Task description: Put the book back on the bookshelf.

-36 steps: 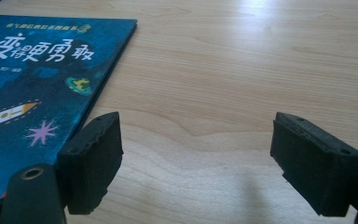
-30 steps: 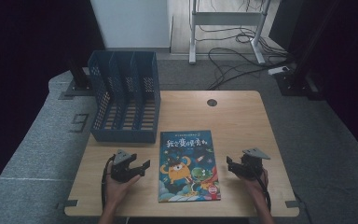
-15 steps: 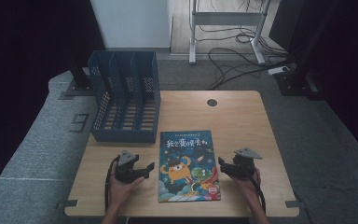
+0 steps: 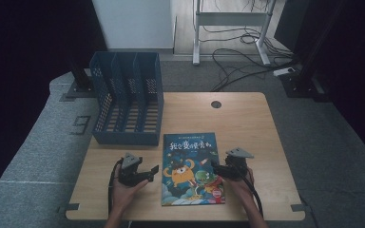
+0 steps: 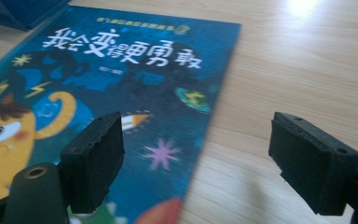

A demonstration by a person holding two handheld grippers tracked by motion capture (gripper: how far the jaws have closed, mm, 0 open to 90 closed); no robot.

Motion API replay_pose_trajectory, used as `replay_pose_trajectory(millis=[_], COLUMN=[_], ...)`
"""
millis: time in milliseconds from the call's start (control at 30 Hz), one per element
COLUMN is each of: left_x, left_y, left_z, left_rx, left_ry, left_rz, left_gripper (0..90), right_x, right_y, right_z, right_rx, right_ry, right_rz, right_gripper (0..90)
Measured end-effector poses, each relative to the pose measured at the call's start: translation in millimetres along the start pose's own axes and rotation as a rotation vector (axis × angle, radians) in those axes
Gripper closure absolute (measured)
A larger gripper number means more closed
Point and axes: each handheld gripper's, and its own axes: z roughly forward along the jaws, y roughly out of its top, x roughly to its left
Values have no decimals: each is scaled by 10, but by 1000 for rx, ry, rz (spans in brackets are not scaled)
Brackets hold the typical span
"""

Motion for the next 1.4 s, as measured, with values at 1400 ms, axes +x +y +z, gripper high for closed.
replay_pose_trajectory(millis=[1400], left_x=[-480], left_y=[-99], left_z=[464], left_rx=[172], left_ry=[-69], left_rz=[69], left_gripper=[175], right_x=[219], right_y=[-128], right_z=[141], right_rx=[76], right_ry=[86], right_rz=[16], right_gripper=[181])
